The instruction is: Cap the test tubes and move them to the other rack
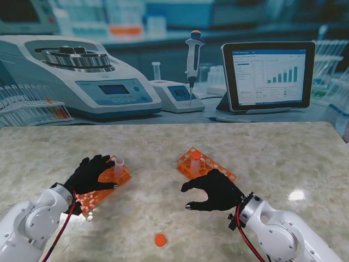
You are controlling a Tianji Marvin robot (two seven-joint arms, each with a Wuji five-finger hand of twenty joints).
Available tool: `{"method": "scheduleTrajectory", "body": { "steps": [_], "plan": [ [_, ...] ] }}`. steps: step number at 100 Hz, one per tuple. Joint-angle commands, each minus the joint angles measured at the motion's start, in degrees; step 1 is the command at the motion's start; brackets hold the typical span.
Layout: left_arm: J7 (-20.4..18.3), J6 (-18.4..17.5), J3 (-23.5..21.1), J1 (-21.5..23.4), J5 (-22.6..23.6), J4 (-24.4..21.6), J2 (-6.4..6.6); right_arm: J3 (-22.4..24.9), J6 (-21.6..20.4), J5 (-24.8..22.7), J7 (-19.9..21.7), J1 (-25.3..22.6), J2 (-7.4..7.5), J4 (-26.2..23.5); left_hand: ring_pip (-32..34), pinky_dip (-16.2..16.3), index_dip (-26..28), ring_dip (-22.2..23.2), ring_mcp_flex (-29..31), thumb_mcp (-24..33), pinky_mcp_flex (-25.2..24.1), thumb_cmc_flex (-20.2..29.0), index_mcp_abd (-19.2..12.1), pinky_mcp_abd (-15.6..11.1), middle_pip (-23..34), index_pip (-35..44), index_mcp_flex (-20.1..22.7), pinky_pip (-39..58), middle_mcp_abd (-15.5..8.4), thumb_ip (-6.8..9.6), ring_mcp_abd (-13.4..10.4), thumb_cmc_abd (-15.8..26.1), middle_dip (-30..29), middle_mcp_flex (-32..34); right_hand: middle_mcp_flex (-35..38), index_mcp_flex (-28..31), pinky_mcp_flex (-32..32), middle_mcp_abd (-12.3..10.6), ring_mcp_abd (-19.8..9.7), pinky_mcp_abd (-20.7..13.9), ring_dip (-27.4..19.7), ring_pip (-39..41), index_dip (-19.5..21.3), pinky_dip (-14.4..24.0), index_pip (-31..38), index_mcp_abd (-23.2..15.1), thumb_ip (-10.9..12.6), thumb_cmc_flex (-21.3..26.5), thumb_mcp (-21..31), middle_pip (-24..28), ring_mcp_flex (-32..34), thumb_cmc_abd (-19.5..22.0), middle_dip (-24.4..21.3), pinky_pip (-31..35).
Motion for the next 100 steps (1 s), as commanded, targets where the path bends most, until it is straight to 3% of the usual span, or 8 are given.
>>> {"method": "scheduleTrajectory", "body": {
  "steps": [1,25,68,100],
  "plan": [
    [-0.3,0.3,-0.3,0.7,0.3,-0.8,0.09,-0.1,-0.1,0.0,0.1,-0.3,-0.04,0.1,-1.0,-2.4,0.0,-1.1,-2.4,0.5,-0.7,-1.3,-3.4,-0.3,-1.2,-1.0,-0.6,-3.5,1.6,-0.09,-0.2,1.3,-1.3,-2.5,-0.3,-0.9,-1.2,-1.5,-1.4,1.2,-0.8,-0.7,0.2,-1.4,0.0,-0.1,1.2,-1.8,-0.6,-0.5,-1.3,1.7,0.1,-0.2],
    [-0.4,-0.1,-3.0,2.7,1.9,-2.8,0.14,-0.2,0.0,0.0,0.1,-0.3,-0.02,0.1,-0.7,-2.8,0.1,-1.3,-0.8,0.2,-0.6,-2.2,-2.9,0.0,-0.9,-1.1,-0.5,-3.4,1.7,-0.37,1.1,3.8,-1.3,-1.1,-0.2,-0.9,-1.1,-1.3,-1.5,1.2,-0.8,-0.7,0.2,-1.4,0.0,-0.1,1.2,-1.9,-0.7,-0.5,-1.2,1.7,0.1,-0.2],
    [0.2,0.5,-5.1,4.1,3.5,-3.4,0.11,-0.2,0.0,0.1,0.3,-0.2,0.0,0.1,-0.6,-2.7,0.7,-1.6,0.1,-0.1,-0.6,-1.5,-0.7,0.1,-0.8,-0.1,4.3,-3.2,2.1,-0.53,1.2,5.4,-0.9,0.6,-0.2,-0.8,-1.2,-1.3,-1.4,1.2,-0.8,-0.7,0.2,-1.4,0.0,-0.2,1.2,-1.9,-0.6,-0.5,-1.3,1.7,0.1,-0.2],
    [0.6,1.5,-3.9,2.2,2.6,-1.6,0.01,-0.3,0.2,0.3,0.5,-0.1,0.02,0.2,-0.8,-2.5,0.4,-1.7,-0.4,-0.3,-0.7,-1.3,-0.6,0.0,-0.9,-1.8,2.6,-3.1,2.0,-0.54,0.8,5.8,-1.0,0.1,-0.1,-0.6,-1.1,-1.3,-1.4,1.2,-0.8,-0.7,0.2,-1.4,0.1,0.0,1.2,-1.9,-0.6,-0.5,-1.3,1.7,0.1,-0.2]
  ]
}}
